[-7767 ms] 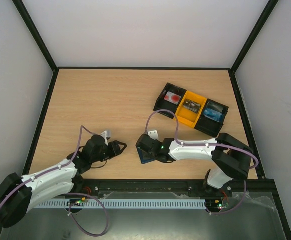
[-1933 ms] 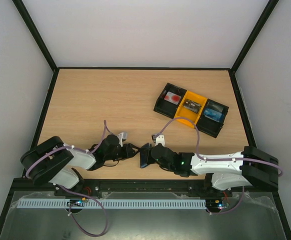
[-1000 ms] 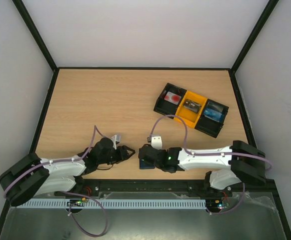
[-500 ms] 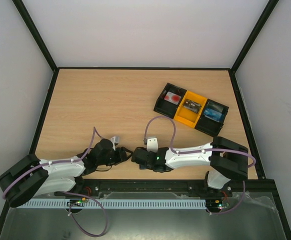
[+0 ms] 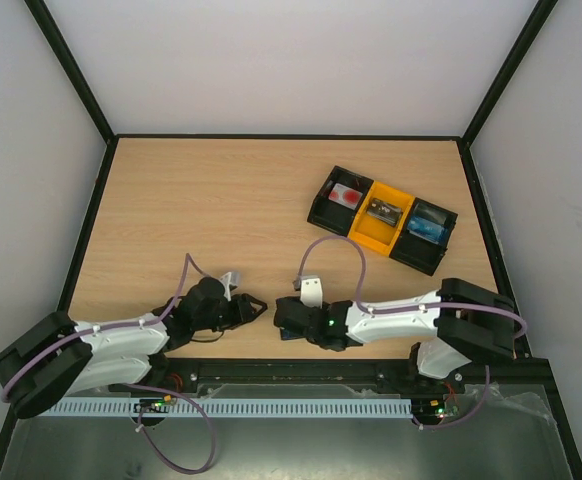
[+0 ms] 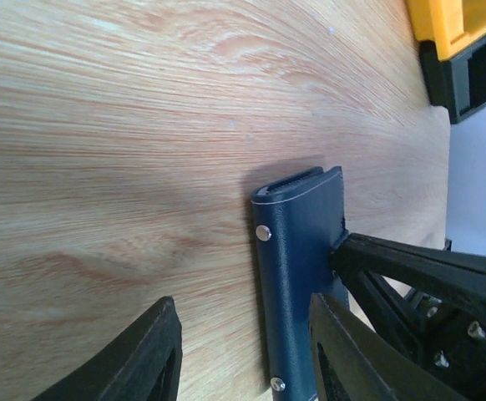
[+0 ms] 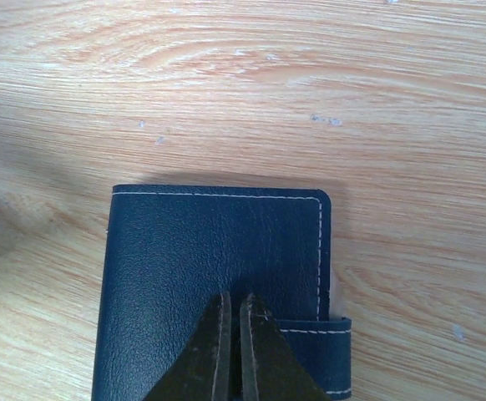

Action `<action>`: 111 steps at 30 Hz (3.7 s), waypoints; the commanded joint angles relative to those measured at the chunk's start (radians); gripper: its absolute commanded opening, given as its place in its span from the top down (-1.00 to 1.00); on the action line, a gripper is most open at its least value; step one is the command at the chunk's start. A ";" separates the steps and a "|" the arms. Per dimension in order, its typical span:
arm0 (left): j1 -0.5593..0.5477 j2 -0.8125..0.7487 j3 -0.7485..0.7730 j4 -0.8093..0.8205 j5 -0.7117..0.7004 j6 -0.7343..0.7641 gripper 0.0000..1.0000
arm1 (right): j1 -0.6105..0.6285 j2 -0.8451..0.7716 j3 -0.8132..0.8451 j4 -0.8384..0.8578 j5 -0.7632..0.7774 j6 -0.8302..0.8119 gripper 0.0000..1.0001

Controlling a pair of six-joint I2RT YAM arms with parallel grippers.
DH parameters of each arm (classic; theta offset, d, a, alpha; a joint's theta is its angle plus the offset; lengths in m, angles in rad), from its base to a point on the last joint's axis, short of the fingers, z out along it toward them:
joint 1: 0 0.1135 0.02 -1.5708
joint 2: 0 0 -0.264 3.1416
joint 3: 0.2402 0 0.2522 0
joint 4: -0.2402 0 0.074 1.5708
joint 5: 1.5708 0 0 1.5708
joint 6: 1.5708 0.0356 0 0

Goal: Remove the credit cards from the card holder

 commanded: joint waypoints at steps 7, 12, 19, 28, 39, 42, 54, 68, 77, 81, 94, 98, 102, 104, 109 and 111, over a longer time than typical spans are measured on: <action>-0.035 0.107 0.039 0.219 0.096 -0.032 0.37 | 0.010 -0.058 -0.149 0.382 -0.037 -0.062 0.95; -0.058 0.232 0.070 0.319 0.114 -0.027 0.46 | 0.010 -0.075 -0.185 0.436 -0.052 -0.055 0.95; -0.066 0.345 0.097 0.268 0.067 0.002 0.52 | 0.010 -0.128 -0.225 0.413 -0.026 -0.039 0.95; -0.066 0.405 0.093 0.215 0.028 0.027 0.53 | 0.010 -0.178 -0.234 0.316 0.053 -0.027 0.95; -0.064 0.351 0.134 0.118 0.004 0.059 0.46 | 0.010 -0.269 -0.271 0.184 0.159 0.039 0.95; -0.058 0.293 0.199 0.008 -0.023 0.109 0.36 | 0.010 -0.319 -0.280 0.194 0.156 0.032 0.95; 0.003 0.000 0.273 -0.367 -0.163 0.183 -0.14 | 0.010 -0.410 -0.289 0.453 -0.019 0.003 0.95; 0.034 -0.325 0.102 -0.447 -0.125 0.072 -0.23 | 0.010 -0.380 -0.261 0.592 -0.094 0.015 0.95; 0.033 -0.365 0.099 -0.476 -0.125 0.076 -0.24 | 0.010 -0.396 -0.246 0.634 -0.116 0.026 0.95; 0.033 -0.365 0.082 -0.470 -0.117 0.069 -0.24 | 0.010 -0.390 -0.257 0.610 -0.090 0.038 0.95; 0.033 -0.364 0.049 -0.471 -0.117 0.063 -0.19 | -0.005 -0.533 -0.319 0.236 0.214 0.113 0.95; 0.034 -0.360 0.031 -0.438 -0.088 0.054 -0.15 | -0.021 -0.596 -0.419 0.239 0.210 0.166 0.95; 0.032 -0.339 -0.015 -0.303 -0.008 0.020 -0.12 | -0.024 -0.639 -0.501 0.240 0.193 0.218 0.95; 0.029 -0.318 -0.030 -0.245 0.004 0.004 -0.11 | -0.025 -0.655 -0.528 0.236 0.189 0.243 0.95; 0.009 -0.235 -0.027 -0.176 -0.037 -0.003 -0.07 | -0.025 -0.692 -0.563 0.217 0.185 0.273 0.95; 0.003 -0.190 -0.028 -0.104 -0.021 -0.001 -0.07 | -0.025 -0.705 -0.564 0.211 0.187 0.268 0.95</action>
